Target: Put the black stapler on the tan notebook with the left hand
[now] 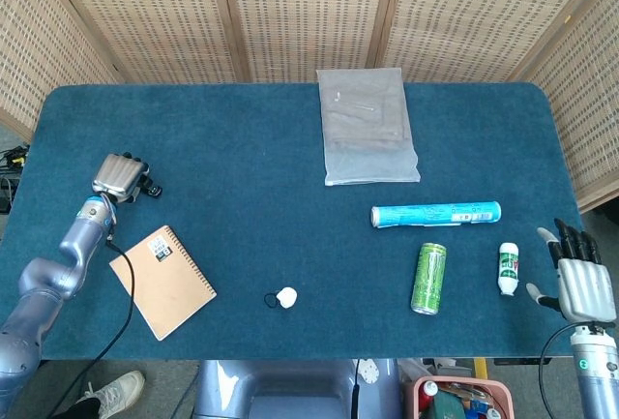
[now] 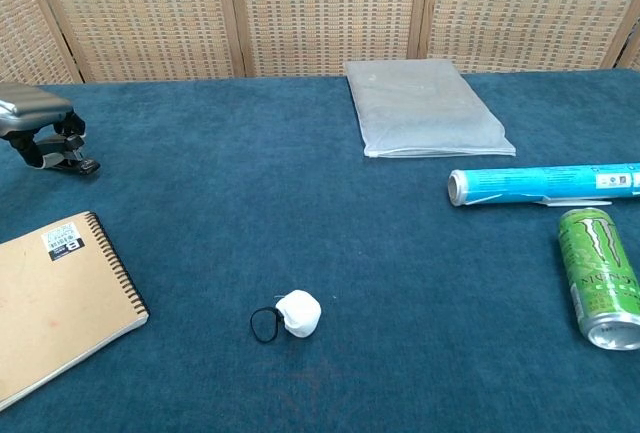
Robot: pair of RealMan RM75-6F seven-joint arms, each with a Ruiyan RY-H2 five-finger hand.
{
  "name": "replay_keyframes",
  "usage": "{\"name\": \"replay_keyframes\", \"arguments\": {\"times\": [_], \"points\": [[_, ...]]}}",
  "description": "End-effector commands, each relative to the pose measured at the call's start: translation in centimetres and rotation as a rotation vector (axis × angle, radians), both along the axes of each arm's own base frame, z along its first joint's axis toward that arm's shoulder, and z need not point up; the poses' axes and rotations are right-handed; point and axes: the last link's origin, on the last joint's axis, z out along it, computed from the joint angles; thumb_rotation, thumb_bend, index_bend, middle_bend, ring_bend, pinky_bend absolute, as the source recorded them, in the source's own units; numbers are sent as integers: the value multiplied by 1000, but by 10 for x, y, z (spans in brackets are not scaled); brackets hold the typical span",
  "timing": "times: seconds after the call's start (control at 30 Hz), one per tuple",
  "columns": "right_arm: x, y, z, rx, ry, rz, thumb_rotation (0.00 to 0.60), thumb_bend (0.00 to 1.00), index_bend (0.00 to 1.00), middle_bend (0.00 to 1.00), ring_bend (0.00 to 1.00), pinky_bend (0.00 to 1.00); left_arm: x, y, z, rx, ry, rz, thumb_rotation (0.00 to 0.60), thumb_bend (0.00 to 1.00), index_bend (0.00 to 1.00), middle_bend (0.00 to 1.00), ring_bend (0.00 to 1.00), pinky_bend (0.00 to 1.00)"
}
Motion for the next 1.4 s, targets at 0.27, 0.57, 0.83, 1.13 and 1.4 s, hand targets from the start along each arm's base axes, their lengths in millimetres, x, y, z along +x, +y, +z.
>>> {"name": "replay_keyframes", "arguments": {"times": [0.27, 0.57, 0.83, 1.13, 1.4], "points": [[1, 1, 1, -2, -11, 3, 600, 174, 118, 0, 0, 0, 1, -2, 9, 27, -27, -53, 600, 517, 645, 448, 315, 464], [0, 1, 0, 7, -22, 1, 600, 174, 118, 0, 0, 0, 9, -12, 29, 28, -52, -184, 600, 519, 666, 465, 332, 477], [5, 5, 2, 7, -39, 31, 600, 174, 118, 0, 0, 0, 13, -89, 39, -75, -118, -329, 600, 519, 666, 465, 332, 477], [16, 11, 2, 7, -50, 81, 600, 174, 118, 0, 0, 0, 26, -151, 55, -100, -99, -346, 600, 519, 666, 465, 332, 477], [18, 13, 6, -5, -63, 94, 600, 175, 118, 0, 0, 0, 30, -183, 55, -152, -64, -352, 600, 519, 666, 465, 332, 477]]}}
